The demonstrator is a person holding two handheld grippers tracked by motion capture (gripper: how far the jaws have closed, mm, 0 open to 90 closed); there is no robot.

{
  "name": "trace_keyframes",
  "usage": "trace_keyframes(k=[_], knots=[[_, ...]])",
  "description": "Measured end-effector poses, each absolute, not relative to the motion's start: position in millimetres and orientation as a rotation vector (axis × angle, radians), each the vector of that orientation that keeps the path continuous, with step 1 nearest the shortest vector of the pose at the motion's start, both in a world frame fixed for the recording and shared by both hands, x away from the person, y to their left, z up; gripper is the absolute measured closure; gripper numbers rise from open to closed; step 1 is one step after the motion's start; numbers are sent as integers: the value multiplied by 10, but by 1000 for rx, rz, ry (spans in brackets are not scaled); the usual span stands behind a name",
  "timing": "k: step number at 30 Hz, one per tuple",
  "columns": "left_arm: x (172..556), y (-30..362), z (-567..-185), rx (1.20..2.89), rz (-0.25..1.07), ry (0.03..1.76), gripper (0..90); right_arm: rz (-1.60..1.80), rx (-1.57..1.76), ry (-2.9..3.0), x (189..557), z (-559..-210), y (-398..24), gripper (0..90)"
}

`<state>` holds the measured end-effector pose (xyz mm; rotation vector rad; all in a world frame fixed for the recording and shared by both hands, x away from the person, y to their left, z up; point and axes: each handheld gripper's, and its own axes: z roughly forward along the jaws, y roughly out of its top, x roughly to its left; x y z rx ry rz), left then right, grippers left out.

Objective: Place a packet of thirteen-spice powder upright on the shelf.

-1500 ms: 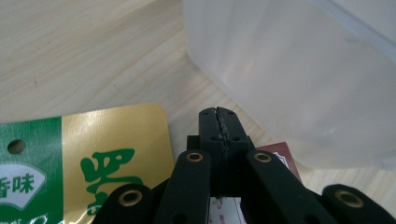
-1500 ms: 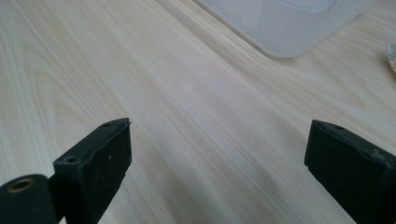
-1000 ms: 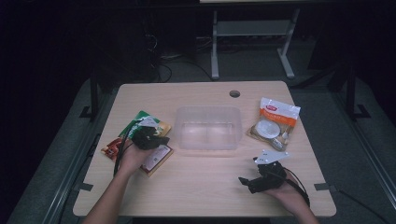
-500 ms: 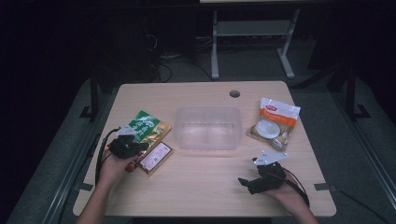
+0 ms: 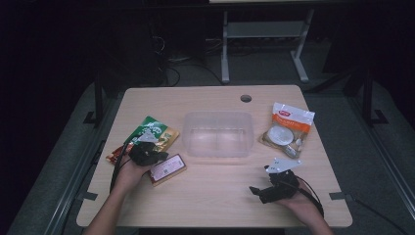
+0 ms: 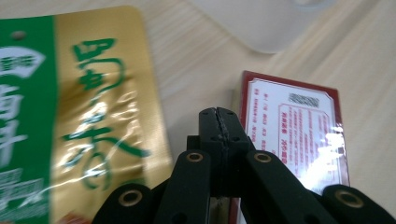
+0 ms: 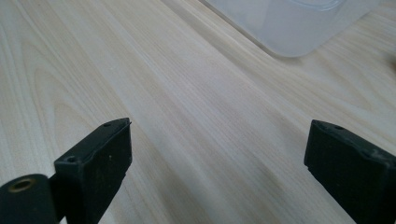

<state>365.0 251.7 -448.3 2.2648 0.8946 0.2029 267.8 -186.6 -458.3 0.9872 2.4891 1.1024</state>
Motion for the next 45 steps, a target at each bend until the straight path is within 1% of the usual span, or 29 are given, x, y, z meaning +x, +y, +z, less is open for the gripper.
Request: trace_keyframes(k=[7, 10, 12, 14, 21, 28, 32, 37, 39, 42, 45], knots=[[3562, 2293, -4507, 2253, 87, 811, 897, 1104, 984, 2489, 2671, -4579, -1863, 71], [3538, 2223, -4499, 2308, 94, 757, 896, 1103, 979, 2489, 2674, -4579, -1867, 71], [3534, 2226, -4478, 2282, 106, 762, 896, 1103, 980, 2488, 2674, -4576, -1873, 71], [3518, 2270, -4428, 2255, 114, 775, 897, 1105, 982, 2485, 2672, -4574, -1877, 71], [3339, 2616, -4240, 2176, 177, 851, 896, 1109, 980, 2489, 2662, -4577, -1878, 71], [3174, 2913, -4260, 2166, 216, 935, 896, 1113, 969, 2497, 2652, -4573, -1861, 71], [3129, 3029, -4283, 2161, 214, 982, 896, 1114, 965, 2495, 2657, -4572, -1863, 71], [3161, 3053, -4363, 2191, 167, 1012, 896, 1109, 966, 2499, 2659, -4574, -1860, 71], [3169, 3041, -4391, 2216, 160, 1005, 896, 1109, 968, 2500, 2658, -4572, -1858, 71], [3174, 3011, -4416, 2201, 134, 1001, 896, 1110, 968, 2499, 2659, -4572, -1859, 71], [3173, 2965, -4421, 2224, 126, 977, 896, 1108, 968, 2502, 2665, -4574, -1859, 71]])
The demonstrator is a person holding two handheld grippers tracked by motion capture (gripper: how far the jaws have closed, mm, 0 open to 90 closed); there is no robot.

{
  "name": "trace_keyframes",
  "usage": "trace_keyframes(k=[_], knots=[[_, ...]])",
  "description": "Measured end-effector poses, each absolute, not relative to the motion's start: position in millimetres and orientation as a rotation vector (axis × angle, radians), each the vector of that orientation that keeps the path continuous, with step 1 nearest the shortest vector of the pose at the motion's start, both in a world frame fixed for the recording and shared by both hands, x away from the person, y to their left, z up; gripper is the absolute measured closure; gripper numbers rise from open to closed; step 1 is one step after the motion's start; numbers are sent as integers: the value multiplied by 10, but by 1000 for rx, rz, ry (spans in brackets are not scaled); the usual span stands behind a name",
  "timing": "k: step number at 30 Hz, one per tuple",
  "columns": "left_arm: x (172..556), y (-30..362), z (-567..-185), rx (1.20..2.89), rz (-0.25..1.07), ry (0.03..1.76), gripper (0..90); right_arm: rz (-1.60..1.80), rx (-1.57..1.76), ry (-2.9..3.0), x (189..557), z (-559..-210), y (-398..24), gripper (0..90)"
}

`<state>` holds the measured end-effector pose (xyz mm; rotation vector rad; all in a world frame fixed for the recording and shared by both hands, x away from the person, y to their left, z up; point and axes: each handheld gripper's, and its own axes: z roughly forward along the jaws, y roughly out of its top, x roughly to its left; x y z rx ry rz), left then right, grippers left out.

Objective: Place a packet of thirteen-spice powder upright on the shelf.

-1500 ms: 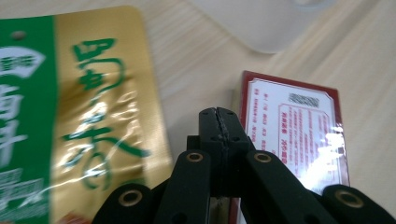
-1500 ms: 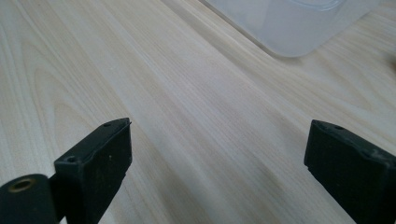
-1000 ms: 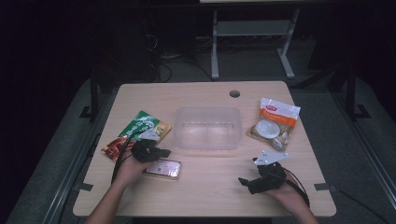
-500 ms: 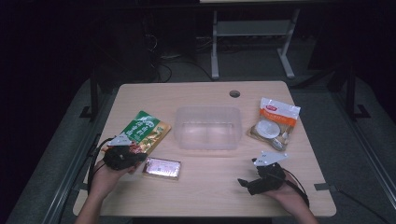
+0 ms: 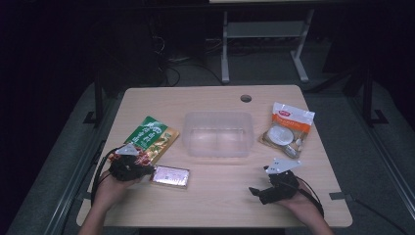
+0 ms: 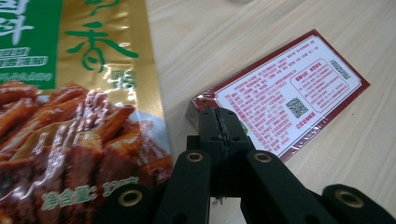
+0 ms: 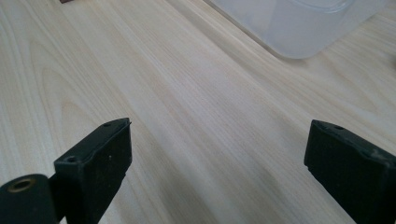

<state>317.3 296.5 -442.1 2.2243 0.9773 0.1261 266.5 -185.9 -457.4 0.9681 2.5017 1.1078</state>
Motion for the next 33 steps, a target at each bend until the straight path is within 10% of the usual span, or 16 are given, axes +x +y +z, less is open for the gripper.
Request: trace_keyframes(k=[33], knots=[[3009, 1960, -4537, 2314, -21, 674, 895, 1135, 905, 2557, 2649, -4569, -1809, 72]])
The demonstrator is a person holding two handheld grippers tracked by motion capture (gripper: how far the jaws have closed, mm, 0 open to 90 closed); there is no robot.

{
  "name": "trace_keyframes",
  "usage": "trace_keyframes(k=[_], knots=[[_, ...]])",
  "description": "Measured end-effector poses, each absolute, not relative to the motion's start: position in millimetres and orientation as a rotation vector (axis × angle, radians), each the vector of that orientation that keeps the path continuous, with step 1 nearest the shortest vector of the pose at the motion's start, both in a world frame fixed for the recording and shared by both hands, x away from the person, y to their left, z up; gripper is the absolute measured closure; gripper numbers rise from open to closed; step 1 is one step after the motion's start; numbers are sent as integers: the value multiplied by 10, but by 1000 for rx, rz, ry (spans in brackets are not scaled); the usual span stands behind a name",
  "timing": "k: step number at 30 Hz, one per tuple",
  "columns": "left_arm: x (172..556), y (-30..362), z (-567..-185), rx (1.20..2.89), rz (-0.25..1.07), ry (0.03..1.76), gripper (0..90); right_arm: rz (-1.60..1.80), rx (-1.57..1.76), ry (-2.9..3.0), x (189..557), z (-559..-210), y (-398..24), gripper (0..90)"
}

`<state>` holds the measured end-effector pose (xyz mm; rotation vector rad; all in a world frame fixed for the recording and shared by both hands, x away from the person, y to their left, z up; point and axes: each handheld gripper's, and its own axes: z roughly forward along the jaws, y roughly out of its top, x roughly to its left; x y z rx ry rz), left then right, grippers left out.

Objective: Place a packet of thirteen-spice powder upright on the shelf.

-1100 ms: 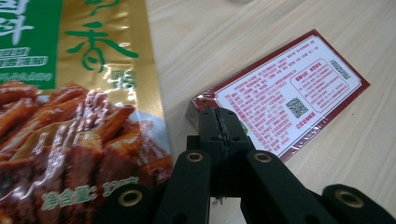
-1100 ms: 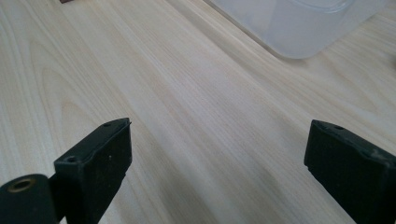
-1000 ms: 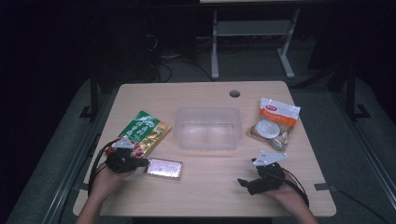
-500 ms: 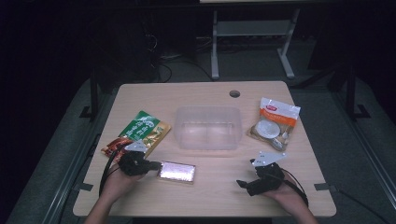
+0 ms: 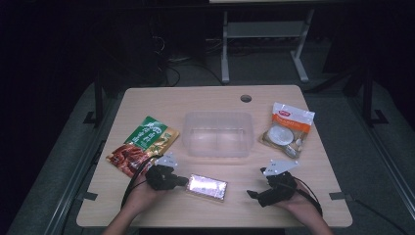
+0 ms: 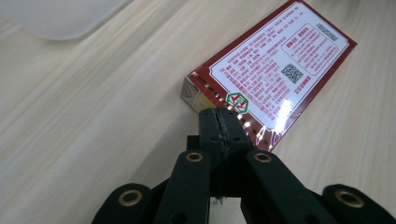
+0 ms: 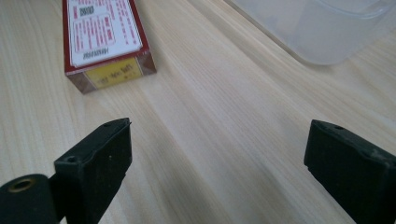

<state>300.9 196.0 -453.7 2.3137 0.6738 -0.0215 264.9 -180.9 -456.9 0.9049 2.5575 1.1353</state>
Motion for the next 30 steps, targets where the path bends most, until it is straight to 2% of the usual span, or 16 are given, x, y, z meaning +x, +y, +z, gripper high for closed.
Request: trace_keyframes(k=[4, 8, 22, 30], knots=[[2988, 1909, -4548, 2315, -29, 646, 889, 1149, 894, 2569, 2644, -4565, -1798, 72], [3001, 1972, -4527, 2317, -12, 649, 838, 1173, 855, 2585, 2617, -4546, -1772, 72], [3028, 2257, -4478, 2306, 38, 620, 476, 1191, 676, 2709, 2577, -4485, -1330, 75], [3014, 2212, -4478, 2319, 41, 569, 372, 1132, 568, 2758, 2689, -4507, -1018, 87]])
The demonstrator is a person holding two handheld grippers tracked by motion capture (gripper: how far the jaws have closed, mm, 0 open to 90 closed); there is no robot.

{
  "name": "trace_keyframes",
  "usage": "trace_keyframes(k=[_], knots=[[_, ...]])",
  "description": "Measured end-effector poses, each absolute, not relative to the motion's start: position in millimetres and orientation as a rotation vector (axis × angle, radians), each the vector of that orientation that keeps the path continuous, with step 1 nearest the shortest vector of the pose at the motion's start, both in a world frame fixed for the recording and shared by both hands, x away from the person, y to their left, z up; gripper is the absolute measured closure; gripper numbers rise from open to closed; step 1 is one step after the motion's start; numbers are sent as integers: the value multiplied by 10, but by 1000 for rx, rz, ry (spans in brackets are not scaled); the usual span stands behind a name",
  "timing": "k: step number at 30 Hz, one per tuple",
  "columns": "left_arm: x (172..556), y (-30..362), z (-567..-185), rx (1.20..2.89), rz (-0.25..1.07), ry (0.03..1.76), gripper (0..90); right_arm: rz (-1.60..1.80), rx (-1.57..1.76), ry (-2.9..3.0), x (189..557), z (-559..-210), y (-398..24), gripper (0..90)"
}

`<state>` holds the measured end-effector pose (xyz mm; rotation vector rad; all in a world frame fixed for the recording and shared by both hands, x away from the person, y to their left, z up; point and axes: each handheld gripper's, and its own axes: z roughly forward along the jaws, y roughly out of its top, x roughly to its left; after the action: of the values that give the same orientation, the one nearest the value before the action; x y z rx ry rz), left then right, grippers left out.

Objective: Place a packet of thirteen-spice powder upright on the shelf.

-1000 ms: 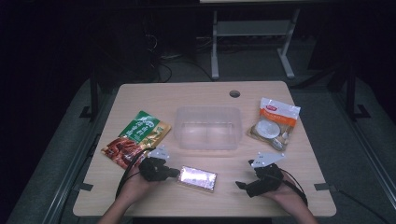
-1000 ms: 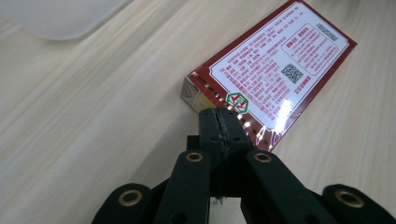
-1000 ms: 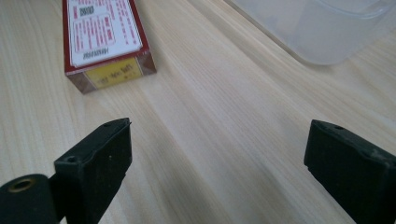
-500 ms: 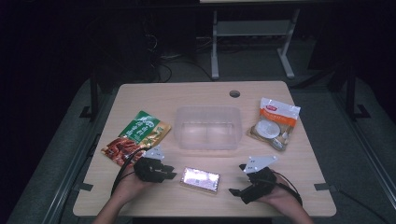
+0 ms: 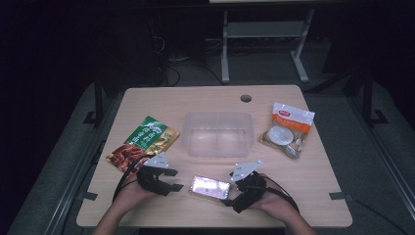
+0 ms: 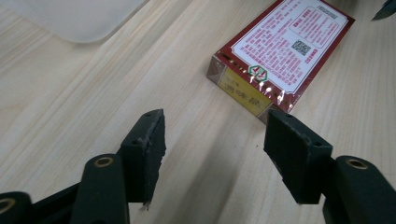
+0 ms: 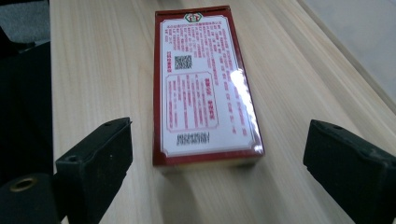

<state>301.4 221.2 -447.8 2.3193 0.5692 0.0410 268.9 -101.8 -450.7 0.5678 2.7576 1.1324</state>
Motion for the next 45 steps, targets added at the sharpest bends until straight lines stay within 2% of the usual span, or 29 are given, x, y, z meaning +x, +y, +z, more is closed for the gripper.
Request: trace_keyframes(k=[1, 10, 23, 32, 42, 45], knots=[[3013, 2208, -4477, 2319, 36, 563, 367, 1131, 544, 2762, 2703, -4518, -993, 128], [3011, 2204, -4488, 2312, 38, 558, 351, 1067, 507, 2811, 2741, -4608, -847, 149], [3010, 2195, -4512, 2308, 26, 550, 350, 1057, 466, 2806, 2720, -4682, -844, 297], [3010, 2198, -4499, 2300, 33, 535, 350, 1078, 448, 2808, 2710, -4686, -868, 315], [2965, 2157, -4458, 2289, 38, 417, 259, 1090, 413, 2825, 2744, -4648, -959, 319], [2953, 2121, -4416, 2288, 42, 355, 207, 1122, 388, 2838, 2758, -4572, -1021, 319]])
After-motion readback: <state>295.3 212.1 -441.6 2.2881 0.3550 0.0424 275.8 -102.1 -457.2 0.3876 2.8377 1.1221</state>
